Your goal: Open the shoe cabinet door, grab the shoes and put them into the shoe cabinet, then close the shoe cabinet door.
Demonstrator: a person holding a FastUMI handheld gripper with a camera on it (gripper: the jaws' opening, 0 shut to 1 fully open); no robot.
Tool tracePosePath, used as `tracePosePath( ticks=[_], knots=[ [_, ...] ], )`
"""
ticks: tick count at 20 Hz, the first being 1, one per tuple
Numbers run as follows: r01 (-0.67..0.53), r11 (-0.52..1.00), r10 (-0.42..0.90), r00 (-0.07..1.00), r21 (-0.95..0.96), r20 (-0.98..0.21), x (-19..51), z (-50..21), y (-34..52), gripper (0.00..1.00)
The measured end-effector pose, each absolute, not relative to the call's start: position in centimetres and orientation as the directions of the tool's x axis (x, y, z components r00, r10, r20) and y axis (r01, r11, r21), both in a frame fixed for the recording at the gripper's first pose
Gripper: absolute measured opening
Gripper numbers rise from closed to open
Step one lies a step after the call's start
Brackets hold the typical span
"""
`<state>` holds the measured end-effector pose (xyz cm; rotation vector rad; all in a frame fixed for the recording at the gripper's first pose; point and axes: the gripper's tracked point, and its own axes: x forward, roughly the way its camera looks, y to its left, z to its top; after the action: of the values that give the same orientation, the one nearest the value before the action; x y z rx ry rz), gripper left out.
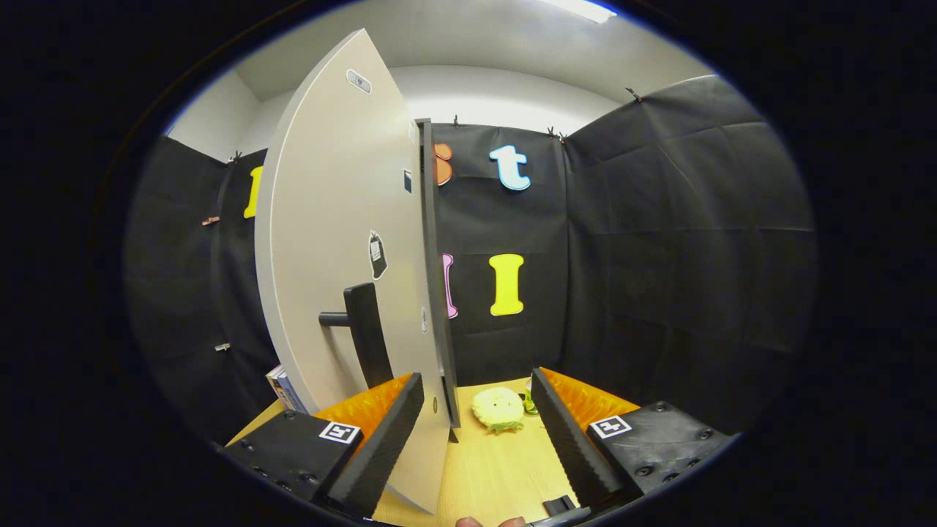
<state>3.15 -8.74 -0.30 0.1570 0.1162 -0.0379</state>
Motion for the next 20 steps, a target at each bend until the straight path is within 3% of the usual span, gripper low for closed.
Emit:
tracePosePath(
  ticks=[20],
  knots=[
    [-0.120,0.945,0.169,0.976,0.303,-0.138,8.5,0.4,7.8,0.98]
  ],
)
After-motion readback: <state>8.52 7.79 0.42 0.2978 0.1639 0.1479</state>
